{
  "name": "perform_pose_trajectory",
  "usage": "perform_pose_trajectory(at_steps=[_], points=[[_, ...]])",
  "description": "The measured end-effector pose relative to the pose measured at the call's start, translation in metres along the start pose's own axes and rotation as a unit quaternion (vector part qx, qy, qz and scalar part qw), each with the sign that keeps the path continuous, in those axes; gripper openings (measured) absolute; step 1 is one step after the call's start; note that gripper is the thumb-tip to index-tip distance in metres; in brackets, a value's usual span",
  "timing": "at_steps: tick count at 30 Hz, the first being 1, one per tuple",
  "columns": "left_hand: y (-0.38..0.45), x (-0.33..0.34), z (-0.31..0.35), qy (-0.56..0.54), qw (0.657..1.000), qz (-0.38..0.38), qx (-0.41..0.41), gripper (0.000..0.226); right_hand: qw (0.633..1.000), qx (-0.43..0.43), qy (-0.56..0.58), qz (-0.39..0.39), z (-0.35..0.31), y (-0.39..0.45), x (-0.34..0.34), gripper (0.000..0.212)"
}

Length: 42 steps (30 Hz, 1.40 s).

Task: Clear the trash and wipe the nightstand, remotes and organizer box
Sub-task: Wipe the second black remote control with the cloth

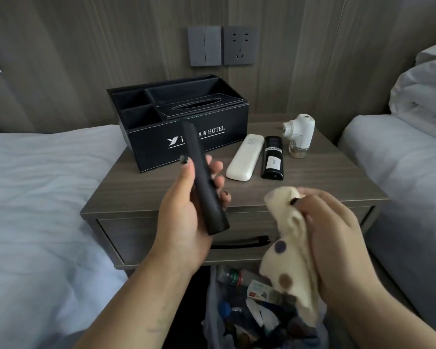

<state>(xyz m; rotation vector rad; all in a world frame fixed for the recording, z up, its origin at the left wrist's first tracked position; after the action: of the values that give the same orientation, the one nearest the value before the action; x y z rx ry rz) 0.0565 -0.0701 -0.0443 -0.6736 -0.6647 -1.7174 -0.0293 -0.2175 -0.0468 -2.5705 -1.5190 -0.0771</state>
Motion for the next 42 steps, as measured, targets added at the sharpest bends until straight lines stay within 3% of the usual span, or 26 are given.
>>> perform_pose_trajectory(at_steps=[2, 5, 8, 12, 18, 22, 28, 33, 37, 42], points=[[-0.003, 0.006, -0.014, -0.021, 0.999, 0.023, -0.042, 0.046, 0.987, -0.141, -0.067, 0.041, -0.010, -0.014, 0.004, 0.011], [-0.009, 0.012, -0.031, -0.055, 0.992, 0.045, -0.104, 0.042, 0.907, -0.364, -0.212, -0.011, -0.008, -0.037, 0.034, 0.022], [-0.016, 0.015, -0.031, -0.091, 0.985, 0.020, -0.143, 0.055, 0.833, -0.457, -0.309, -0.034, 0.005, -0.042, 0.047, 0.024], [-0.023, 0.014, -0.027, -0.093, 0.981, -0.045, -0.167, 0.057, 0.822, -0.477, -0.309, -0.040, -0.003, -0.042, 0.048, 0.025], [-0.027, 0.021, -0.026, -0.103, 0.976, -0.064, -0.183, 0.050, 0.904, -0.365, -0.182, -0.126, -0.017, -0.020, 0.036, 0.020], [-0.021, 0.017, -0.022, -0.108, 0.980, -0.058, -0.155, 0.051, 0.884, -0.414, -0.198, -0.084, -0.020, -0.026, 0.029, 0.019], [-0.012, 0.008, -0.014, -0.101, 0.984, -0.031, -0.144, 0.057, 0.878, -0.380, -0.236, -0.168, -0.003, -0.037, 0.036, 0.035], [-0.016, 0.006, -0.017, -0.068, 0.985, -0.045, -0.152, 0.055, 0.821, -0.452, -0.307, -0.164, -0.005, -0.039, 0.037, 0.036], [-0.021, 0.007, -0.022, -0.049, 0.979, -0.065, -0.186, 0.057, 0.840, -0.440, -0.280, -0.152, -0.001, -0.035, 0.037, 0.030], [-0.033, 0.016, -0.033, -0.026, 0.966, -0.105, -0.233, 0.058, 0.847, -0.456, -0.268, -0.041, -0.010, -0.028, 0.031, 0.025]])
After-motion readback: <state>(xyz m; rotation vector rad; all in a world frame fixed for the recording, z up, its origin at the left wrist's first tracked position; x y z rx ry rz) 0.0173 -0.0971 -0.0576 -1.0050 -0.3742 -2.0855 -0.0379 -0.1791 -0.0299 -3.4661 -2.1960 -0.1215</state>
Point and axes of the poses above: each hand's wrist, its own y-axis towards the middle knuckle, its own x-axis out of the palm, z = x × y, the point moved 5 cm from there along y, towards the middle knuckle, and after that the axes turned 6 degrees about x, right-handed, at the moved point
